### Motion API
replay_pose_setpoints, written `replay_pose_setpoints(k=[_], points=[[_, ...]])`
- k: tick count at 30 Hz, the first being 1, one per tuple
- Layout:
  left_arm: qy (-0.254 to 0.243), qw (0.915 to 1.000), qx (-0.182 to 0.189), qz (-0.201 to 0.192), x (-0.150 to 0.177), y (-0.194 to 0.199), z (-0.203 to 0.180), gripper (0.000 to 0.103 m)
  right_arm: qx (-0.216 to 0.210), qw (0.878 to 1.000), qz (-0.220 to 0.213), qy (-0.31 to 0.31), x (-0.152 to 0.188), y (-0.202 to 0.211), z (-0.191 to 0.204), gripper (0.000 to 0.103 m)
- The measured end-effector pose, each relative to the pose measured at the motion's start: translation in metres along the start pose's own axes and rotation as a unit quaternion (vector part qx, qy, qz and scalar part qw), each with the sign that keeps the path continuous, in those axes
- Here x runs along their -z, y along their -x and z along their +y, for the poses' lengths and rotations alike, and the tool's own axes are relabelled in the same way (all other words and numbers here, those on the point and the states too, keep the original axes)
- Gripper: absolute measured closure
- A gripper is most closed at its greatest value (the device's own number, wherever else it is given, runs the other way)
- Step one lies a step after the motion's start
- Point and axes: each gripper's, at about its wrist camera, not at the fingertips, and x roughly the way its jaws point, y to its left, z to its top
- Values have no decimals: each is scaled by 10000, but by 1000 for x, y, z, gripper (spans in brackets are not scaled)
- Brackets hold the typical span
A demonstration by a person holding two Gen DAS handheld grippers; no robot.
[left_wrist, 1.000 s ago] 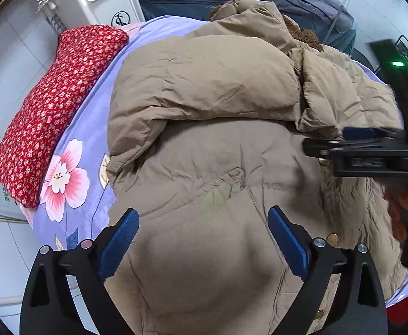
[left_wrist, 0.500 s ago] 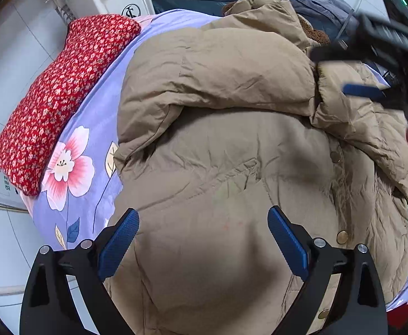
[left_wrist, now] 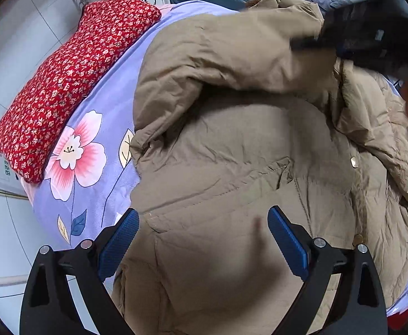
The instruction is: Fold large clothes
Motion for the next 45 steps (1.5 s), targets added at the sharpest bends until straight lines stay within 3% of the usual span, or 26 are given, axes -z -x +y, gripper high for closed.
replay_pose_setpoints(k=[6,11,13,17,22,25,32,40,42,44,45], points=[[-109,9998,29,-150,-5,7,-4,12,-143,9951,-805,554,-4,77,31,94],[-165,9996,121,-202,-8,9,-13,12,337,9963,-731,300,27,101,-19,95],[-263,9994,133,-174,-8,7,-19,12,494,9974,-517,-47,38,92,-49,95],[-460,9988,141,-115,-4,7,-30,12,350,9951,-169,-911,59,65,-105,94],[-567,9982,119,-148,-3,12,-35,12,287,9907,114,-1327,58,24,-120,94],[-533,9985,113,-107,-2,12,-36,12,372,9912,241,-1248,60,6,-122,93],[-559,9984,31,-18,3,8,-35,12,116,9878,411,-1500,61,-5,-137,91],[-695,9974,95,-162,-11,12,-45,12,-156,9849,381,-1683,63,6,-134,73],[-743,9969,105,-225,-14,14,-48,12,-232,9833,340,-1775,63,10,-134,65],[-771,9966,132,-269,-18,16,-51,11,-343,9822,269,-1824,61,14,-131,46],[-780,9965,144,-280,-19,17,-52,10,-384,9823,223,-1820,61,19,-129,43]])
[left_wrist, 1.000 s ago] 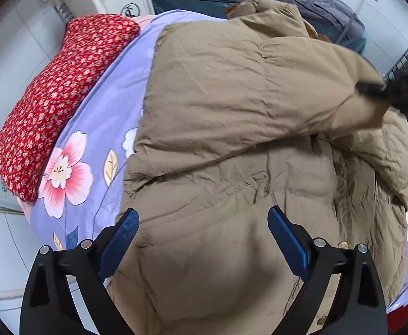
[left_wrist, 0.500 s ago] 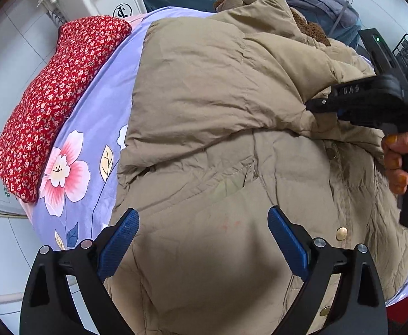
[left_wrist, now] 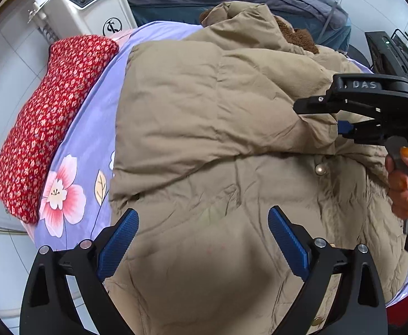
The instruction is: Fold large clothes
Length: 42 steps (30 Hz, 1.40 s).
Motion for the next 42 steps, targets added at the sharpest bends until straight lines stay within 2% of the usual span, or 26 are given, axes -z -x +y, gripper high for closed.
replay_pose_setpoints(k=[6,13,18,22,29,34,39,42], points=[[-53,10000,40,-29,-1,0,-4,10,70,9999,-51,118,3,16,10,43],[20,10000,56,-52,-5,0,2,10,446,9969,-146,625,4,39,16,43],[5,9999,42,-125,-17,0,3,10,547,9949,-257,810,-9,59,14,42],[-56,9997,-1,-251,-34,-3,1,10,638,9946,-414,706,-30,72,3,42],[125,9995,124,-244,-60,-19,0,10,852,9935,-611,435,-87,78,-18,42],[209,9994,211,-189,-64,-24,4,10,956,9919,-835,-39,-158,74,-36,42],[198,9997,49,-127,-56,-23,19,10,1527,9815,-1097,-358,-242,59,-57,42],[256,9997,-42,-40,-48,-24,32,10,1857,9752,-1106,-485,-281,46,-69,42]])
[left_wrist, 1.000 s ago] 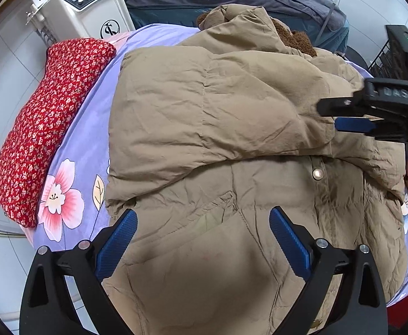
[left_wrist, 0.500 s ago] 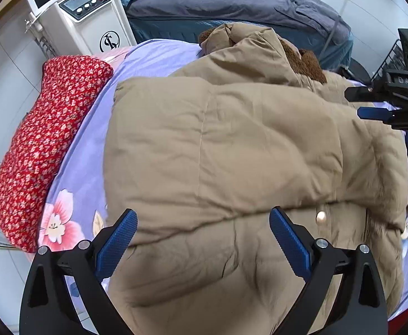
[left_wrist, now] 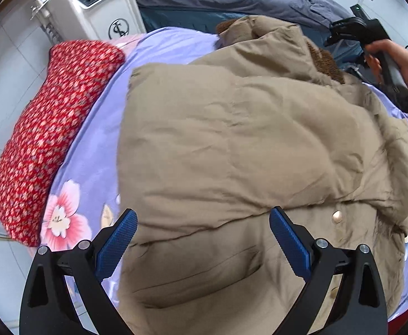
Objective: Fold large clothes
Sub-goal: 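Grasp the brown fur collar with the right gripper and lift it up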
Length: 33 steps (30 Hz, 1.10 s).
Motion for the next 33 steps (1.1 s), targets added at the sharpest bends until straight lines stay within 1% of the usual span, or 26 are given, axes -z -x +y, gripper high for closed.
replay_pose_setpoints(k=[3,5,7,9,10,11,12,13,15,17,18,20,21,23,24,25,26,27,28,30,32,33], points=[[103,9999,-80,74,5,-1,11,10,333,9994,33,46,-21,-22,1,42],[168,9997,-104,132,6,-4,17,10,470,9987,111,150,-27,-38,5,42],[211,9996,-115,168,6,-7,20,10,590,9971,255,410,-27,-51,12,43],[218,9995,-115,187,3,-9,21,10,663,9946,375,705,-22,-60,21,54],[206,9996,-112,173,0,-10,20,10,837,9914,372,930,-19,-61,27,71],[190,9996,-110,150,-2,-10,19,10,973,9888,319,1085,-16,-60,29,81],[170,9997,-103,121,-5,-10,18,10,1027,9866,216,1252,-12,-55,32,82],[142,9998,-87,67,-10,-10,16,10,940,9861,135,1361,-9,-49,33,87],[90,9999,-77,-28,-18,-9,13,10,902,9840,-112,1534,-4,-33,36,88],[56,9999,-54,-131,-26,-6,9,10,703,9810,-403,1765,7,-8,41,90],[53,9998,-45,-182,-30,-5,7,10,570,9774,-590,1947,17,13,45,90],[49,9997,3,-259,-38,-4,4,10,350,9711,-797,2222,35,41,53,90],[55,9996,29,-284,-40,-3,3,10,192,9651,-937,2438,49,60,59,90],[97,9993,82,-349,-47,2,1,10,-181,9503,-1104,2905,85,97,73,91],[122,9991,120,-386,-50,4,0,10,-265,9441,-1137,3082,101,108,79,91],[140,9990,144,-411,-52,6,-1,10,-350,9347,-1174,3338,124,120,84,91],[167,9987,167,-455,-55,10,-2,10,-386,9281,-1195,3506,140,128,87,91],[189,9983,190,-509,-57,13,-3,10,-454,9191,-1189,3729,171,137,88,91],[205,9980,214,-563,-59,17,-3,10,-454,9144,-1190,3842,188,140,86,91],[205,9973,262,-662,-65,25,-6,10,-295,8984,-1304,4183,230,144,79,91],[257,9962,425,-716,-75,32,-8,10,-145,8951,-1278,4270,263,139,64,92],[293,9955,514,-739,-79,35,-10,10,-43,8921,-1258,4339,273,136,59,92]])
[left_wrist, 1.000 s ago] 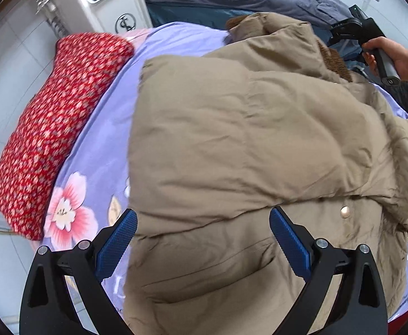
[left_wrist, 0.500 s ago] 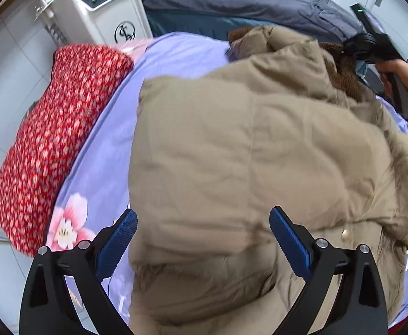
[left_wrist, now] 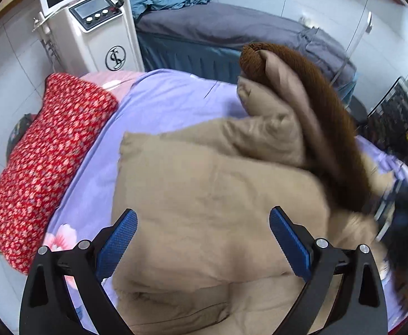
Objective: Fold large clothes
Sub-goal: 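Grasp the brown fur collar with the right gripper and lift it up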
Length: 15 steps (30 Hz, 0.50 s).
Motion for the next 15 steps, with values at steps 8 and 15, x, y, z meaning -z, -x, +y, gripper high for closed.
replay_pose_setpoints(k=[8,15], points=[[404,9938,1030,-48,-70,-8,-32,10,337,9994,25,-24,37,1,4,92],[146,9940,1076,96,-134,-42,-96,10,346,9994,40,-93,40,1,8,92]])
